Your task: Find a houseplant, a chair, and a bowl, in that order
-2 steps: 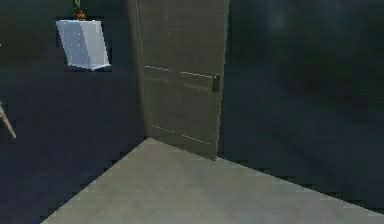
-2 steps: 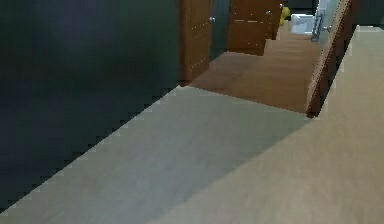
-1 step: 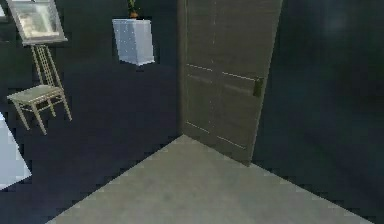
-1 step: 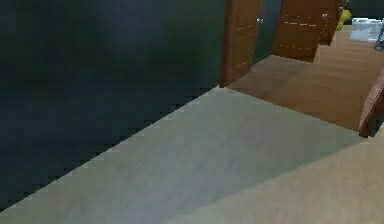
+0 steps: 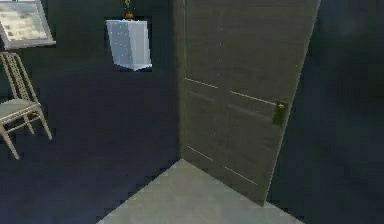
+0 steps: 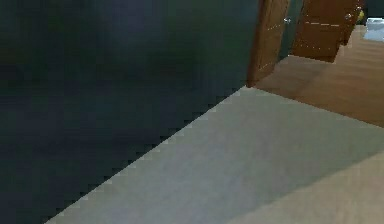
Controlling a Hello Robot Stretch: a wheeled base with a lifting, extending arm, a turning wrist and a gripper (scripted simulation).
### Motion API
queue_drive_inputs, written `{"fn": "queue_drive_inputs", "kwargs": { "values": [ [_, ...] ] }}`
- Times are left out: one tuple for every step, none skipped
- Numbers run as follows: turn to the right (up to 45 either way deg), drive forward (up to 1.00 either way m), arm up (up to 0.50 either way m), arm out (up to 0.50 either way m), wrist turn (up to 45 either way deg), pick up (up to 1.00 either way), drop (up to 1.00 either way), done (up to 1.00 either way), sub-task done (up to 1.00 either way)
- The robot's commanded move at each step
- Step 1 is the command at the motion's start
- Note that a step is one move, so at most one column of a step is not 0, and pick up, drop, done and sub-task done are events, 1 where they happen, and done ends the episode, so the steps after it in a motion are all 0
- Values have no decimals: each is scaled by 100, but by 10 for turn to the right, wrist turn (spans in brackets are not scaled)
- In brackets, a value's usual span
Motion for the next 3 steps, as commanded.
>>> {"fn": "queue_drive_inputs", "kwargs": {
  "values": [
    [-450,0,0,0,0,0,0,0,0],
    [-30,0,0,0,0,0,0,0,0],
    [0,100,0,0,0,0,0,0,0]
  ]
}}
